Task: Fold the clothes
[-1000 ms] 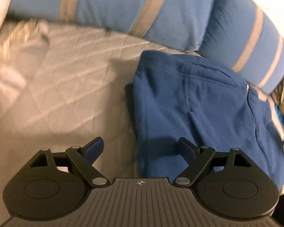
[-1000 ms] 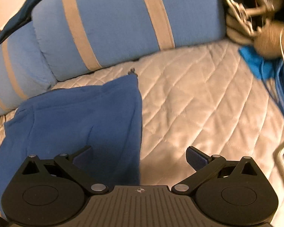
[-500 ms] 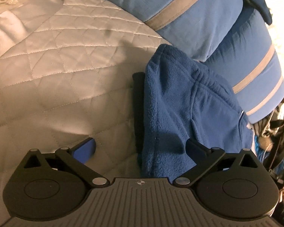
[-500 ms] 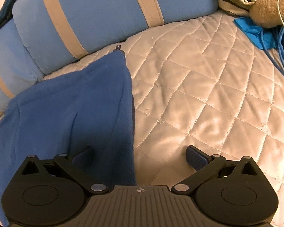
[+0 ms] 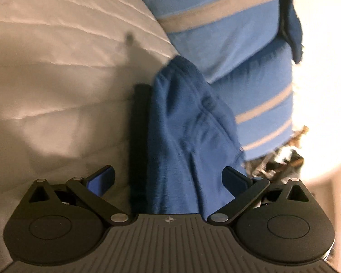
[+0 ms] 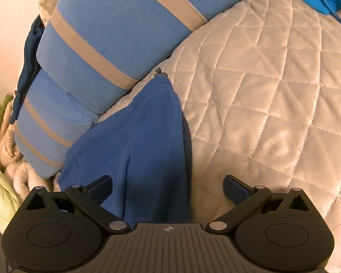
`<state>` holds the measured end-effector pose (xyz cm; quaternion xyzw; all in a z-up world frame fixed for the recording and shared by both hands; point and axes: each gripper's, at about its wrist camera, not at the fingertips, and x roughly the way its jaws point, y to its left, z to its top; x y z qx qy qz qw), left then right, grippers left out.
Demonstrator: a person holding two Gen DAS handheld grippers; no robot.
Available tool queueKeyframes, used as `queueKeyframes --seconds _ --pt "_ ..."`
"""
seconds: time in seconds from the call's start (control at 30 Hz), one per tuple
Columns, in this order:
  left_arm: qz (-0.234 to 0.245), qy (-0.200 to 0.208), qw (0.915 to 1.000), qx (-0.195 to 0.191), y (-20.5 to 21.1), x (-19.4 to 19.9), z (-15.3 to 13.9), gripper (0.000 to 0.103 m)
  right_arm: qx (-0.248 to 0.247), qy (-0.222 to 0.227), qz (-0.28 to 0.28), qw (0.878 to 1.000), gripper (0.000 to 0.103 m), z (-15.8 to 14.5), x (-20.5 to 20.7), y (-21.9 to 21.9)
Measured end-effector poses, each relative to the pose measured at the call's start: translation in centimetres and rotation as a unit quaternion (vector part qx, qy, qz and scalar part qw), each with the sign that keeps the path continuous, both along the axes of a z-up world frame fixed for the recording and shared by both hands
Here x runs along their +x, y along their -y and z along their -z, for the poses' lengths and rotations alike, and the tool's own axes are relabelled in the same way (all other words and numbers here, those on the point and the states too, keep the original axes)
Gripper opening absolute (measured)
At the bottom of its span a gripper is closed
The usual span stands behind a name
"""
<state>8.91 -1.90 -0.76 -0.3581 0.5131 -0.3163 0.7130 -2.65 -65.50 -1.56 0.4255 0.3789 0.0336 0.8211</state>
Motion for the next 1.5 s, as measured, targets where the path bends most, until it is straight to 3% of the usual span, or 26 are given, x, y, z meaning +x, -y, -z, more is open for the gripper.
queueKeyframes --seconds 0.2,0.43,0.7,0.97,1.27,1.3,1.33,1.37,1.4,1.43,1.5 --pt "0.043 0.013 0.9988 -0.018 2.0 1.1 0.7 0.102 0.03 0.013 0.005 0.999 0.103 0.5 -0.4 0.8" --pt "0.043 0.014 0.9988 -0.018 1.6 0.9 0.9 0.096 0.046 0.019 -0.008 0.999 0.103 0.7 -0.2 1.3" --pt "0.04 0.023 0.9989 -0.013 1.7 0.7 0.9 0.096 0.047 0.021 -0.026 0.998 0.103 1.2 2.2 0.4" --pt "0.037 0.023 0.9989 -0.015 1.6 0.7 1.0 0.096 0.066 0.015 -0.1 0.993 0.102 1.2 3.5 -1.3" --pt "0.032 0.015 0.9993 -0.014 2.0 1.0 1.2 0.094 0.059 0.006 -0.101 0.993 0.098 1.2 4.2 -2.0" --pt "0.028 0.014 0.9995 -0.01 2.0 1.0 1.3 0.092 0.061 0.006 -0.098 0.993 0.096 1.4 4.4 -1.9" --pt "0.022 0.012 0.9997 -0.004 2.0 1.0 1.3 0.082 0.062 0.007 -0.094 0.994 0.093 1.5 4.7 -2.0" --pt "0.014 0.008 0.9999 0.003 2.0 1.0 1.3 0.067 0.067 0.008 -0.091 0.994 0.084 1.7 4.9 -2.1" --pt "0.002 -0.001 0.9999 0.015 1.8 0.9 1.5 0.057 0.071 0.004 -0.086 0.994 0.072 2.1 5.1 -2.3" --pt "-0.01 -0.012 0.9995 0.026 1.7 0.8 1.7 0.041 0.076 0.0 -0.082 0.994 0.067 2.4 5.3 -2.5" --pt "-0.022 -0.022 0.9992 0.023 1.4 0.5 1.8 0.036 0.069 -0.004 -0.083 0.994 0.064 2.6 5.4 -3.0"
